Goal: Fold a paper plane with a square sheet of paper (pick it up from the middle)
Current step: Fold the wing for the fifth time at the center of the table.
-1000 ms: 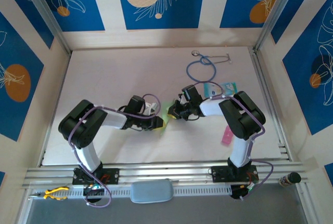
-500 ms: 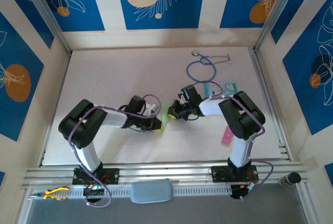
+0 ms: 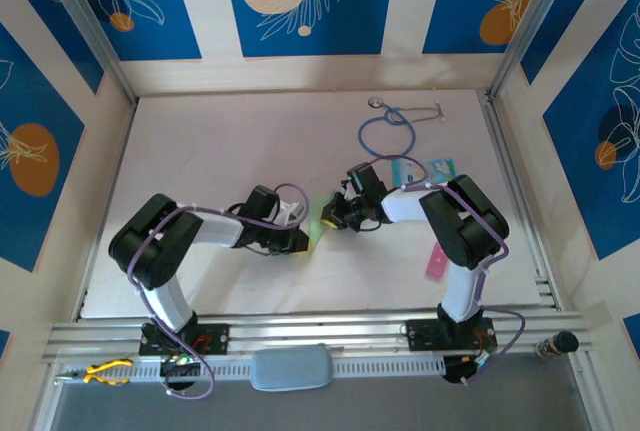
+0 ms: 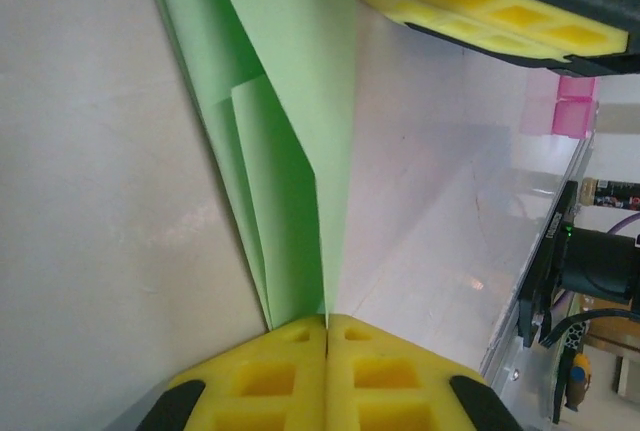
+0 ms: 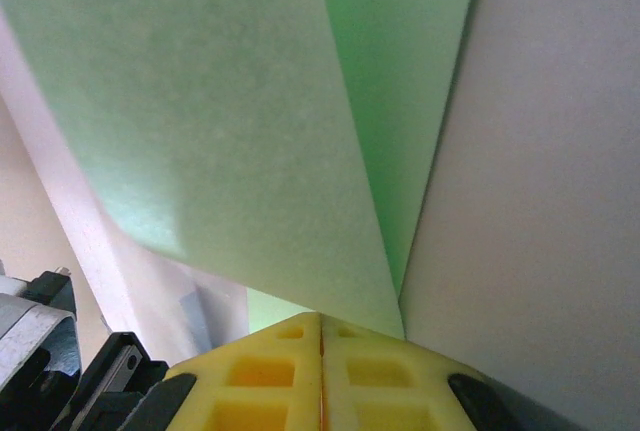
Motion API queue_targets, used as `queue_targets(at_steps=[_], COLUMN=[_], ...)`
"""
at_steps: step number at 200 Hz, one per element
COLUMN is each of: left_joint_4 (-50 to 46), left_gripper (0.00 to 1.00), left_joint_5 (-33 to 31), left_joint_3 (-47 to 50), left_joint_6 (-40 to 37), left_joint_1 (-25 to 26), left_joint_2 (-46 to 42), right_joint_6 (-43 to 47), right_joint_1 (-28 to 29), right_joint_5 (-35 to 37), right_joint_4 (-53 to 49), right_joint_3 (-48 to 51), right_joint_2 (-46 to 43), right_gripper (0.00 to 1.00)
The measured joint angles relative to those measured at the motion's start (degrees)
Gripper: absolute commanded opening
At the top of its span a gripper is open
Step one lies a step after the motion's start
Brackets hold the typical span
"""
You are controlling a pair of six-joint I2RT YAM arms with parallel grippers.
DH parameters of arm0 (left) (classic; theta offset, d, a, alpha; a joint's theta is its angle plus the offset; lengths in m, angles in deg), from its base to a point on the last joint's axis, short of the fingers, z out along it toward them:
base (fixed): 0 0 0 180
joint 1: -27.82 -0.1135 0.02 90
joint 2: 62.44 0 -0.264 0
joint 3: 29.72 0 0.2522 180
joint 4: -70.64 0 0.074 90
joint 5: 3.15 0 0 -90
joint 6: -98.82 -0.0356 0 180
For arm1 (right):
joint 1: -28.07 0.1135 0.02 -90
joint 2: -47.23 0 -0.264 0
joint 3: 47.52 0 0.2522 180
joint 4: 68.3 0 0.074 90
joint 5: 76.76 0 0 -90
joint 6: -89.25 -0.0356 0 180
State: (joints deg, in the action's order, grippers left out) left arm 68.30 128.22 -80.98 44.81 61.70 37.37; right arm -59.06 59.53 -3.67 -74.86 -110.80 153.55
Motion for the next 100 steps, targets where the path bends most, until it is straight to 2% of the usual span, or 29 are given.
queue_targets(at_steps=[15, 36, 63, 100], left_joint_4=[-0.13, -1.33, -3.8, -4.46], left_gripper=[0.11, 0.15, 0.12, 0.02], left_joint_5=[0.04, 0.13, 0.13, 0.2], left_joint_3=[0.0, 0.26, 0.5, 0.85], left_joint_6=[-0.13, -0.37, -0.92, -1.92], left_joint_1=[0.0, 0.02, 0.09, 0.09], left_joint_2=[-0.02, -0.98, -1.95, -1.95], right_joint_6=[0.0, 0.0, 0.02, 0.02], right_joint_1=[0.09, 0.17, 0.42, 0.87], right_joint_5=[0.17, 0.24, 0.66, 1.07], right_joint_4=[0.0, -0.04, -0.42, -0.68], right_joint_3=[0.0, -0.04, -0.31, -0.61], right_joint_2=[0.0, 0.0, 0.0, 0.04], right_gripper=[0.08, 0.08, 0.08, 0.07])
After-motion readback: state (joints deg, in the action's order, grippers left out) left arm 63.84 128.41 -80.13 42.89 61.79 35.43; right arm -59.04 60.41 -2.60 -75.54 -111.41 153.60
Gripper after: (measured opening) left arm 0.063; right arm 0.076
